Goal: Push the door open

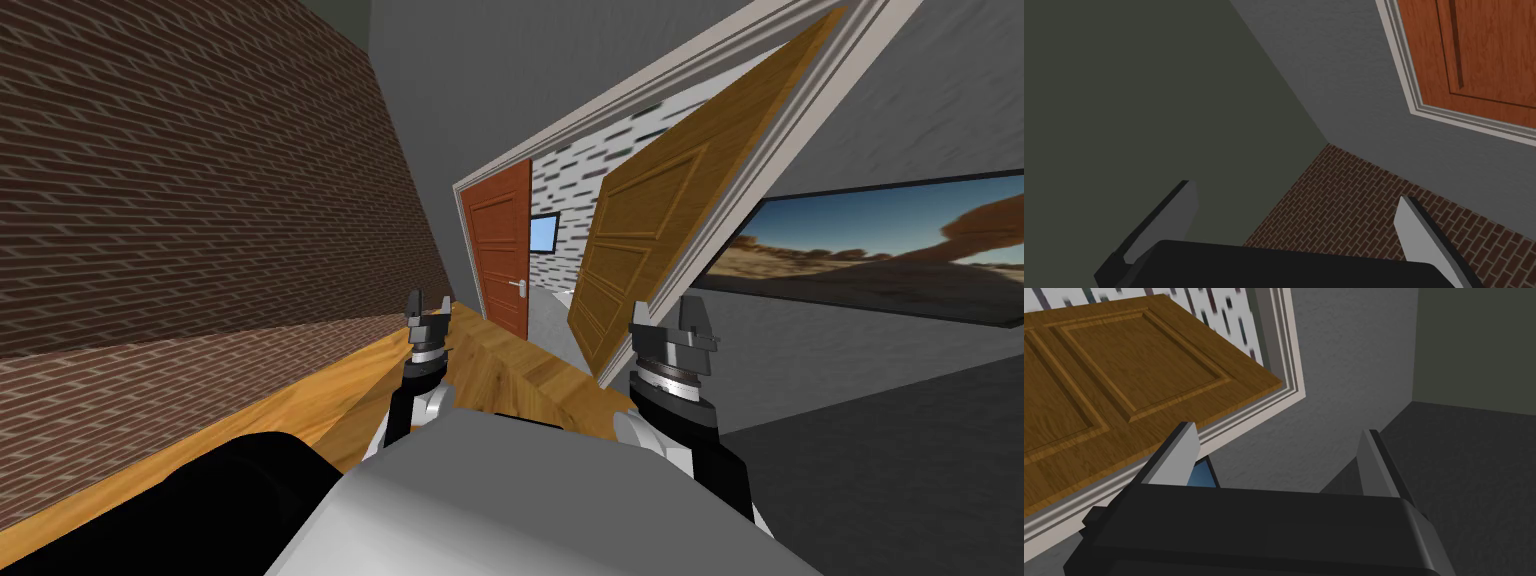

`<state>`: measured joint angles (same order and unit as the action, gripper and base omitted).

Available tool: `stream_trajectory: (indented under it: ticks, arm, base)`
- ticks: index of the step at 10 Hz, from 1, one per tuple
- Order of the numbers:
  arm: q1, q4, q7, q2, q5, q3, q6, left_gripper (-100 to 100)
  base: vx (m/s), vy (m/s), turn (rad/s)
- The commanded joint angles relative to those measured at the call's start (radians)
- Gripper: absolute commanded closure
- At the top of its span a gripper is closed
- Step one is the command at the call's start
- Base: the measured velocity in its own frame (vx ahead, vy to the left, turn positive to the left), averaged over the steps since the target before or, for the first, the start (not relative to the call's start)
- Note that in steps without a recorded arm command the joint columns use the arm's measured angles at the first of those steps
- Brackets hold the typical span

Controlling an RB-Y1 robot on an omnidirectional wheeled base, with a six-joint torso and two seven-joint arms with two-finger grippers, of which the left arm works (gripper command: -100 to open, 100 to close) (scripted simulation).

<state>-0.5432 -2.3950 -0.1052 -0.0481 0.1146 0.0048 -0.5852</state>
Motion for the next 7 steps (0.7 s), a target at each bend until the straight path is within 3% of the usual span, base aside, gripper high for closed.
stream_trajectory:
  ticks: [1, 7]
  arm:
    - [0.018, 0.031, -0.001, -0.003, -0.001, 0.005, 0.005, -100]
    - [0.098, 0.169, -0.004, -0.014, -0.006, 0.025, 0.028, -100]
  base:
    - [0.103, -0.059, -0.102]
    - [0.067, 0.076, -0.092]
